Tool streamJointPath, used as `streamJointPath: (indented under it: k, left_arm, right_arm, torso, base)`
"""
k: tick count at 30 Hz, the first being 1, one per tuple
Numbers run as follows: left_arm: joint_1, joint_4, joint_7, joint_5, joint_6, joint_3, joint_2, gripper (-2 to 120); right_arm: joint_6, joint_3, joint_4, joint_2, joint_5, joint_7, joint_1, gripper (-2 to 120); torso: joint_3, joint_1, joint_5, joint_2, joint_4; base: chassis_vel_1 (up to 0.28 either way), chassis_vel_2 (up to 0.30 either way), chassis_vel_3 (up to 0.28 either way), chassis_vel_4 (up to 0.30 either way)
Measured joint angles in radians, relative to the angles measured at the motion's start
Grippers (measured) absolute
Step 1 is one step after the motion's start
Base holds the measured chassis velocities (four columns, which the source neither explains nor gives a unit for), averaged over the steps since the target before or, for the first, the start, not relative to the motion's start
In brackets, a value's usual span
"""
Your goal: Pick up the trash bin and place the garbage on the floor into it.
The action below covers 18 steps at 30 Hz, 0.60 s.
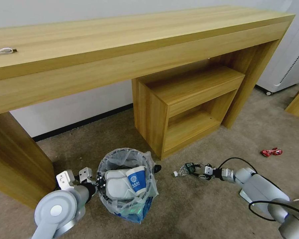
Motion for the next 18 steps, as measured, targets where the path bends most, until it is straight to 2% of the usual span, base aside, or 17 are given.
streamJointPath:
  k: [3,4,6,9,18]
  left_arm:
    - [-0.003,0.001,0.001,0.002,0.000,0.002,-0.005,0]
    - [-0.003,0.001,0.001,0.002,0.000,0.002,-0.005,0]
    - [-0.003,0.002,0.001,0.002,0.001,0.002,-0.006,0]
    - [-0.003,0.002,0.002,0.002,0.001,0.001,-0.007,0]
    - [-0.001,-0.005,0.003,0.003,0.001,0.003,-0.014,0]
  right_arm:
    - [0.000,-0.005,-0.001,-0.003,-0.016,-0.001,0.018,82]
    - [0.000,-0.005,-0.001,-0.003,-0.016,-0.001,0.018,82]
    - [0.000,-0.005,-0.004,-0.003,-0.021,-0.004,0.020,91]
    - [0.000,-0.005,-0.009,0.001,-0.027,-0.008,0.020,98]
    - [0.000,-0.008,-0.038,0.040,-0.042,-0.016,0.029,100]
  torso:
    - [0.000,0.000,0.0000,0.000,0.0003]
    - [0.000,0.000,0.0000,0.000,0.0003]
    - [0.000,0.000,0.0000,0.000,0.0001]
    - [0.000,0.000,0.0000,0.000,0.0001]
    - [0.000,0.000,0.0000,0.000,0.0001]
  base:
    - [0.000,0.000,0.000,0.000]
    - [0.000,0.000,0.000,0.000]
    - [0.000,0.000,0.000,0.000]
    - [0.000,0.000,0.000,0.000]
    - [0.000,0.000,0.000,0.000]
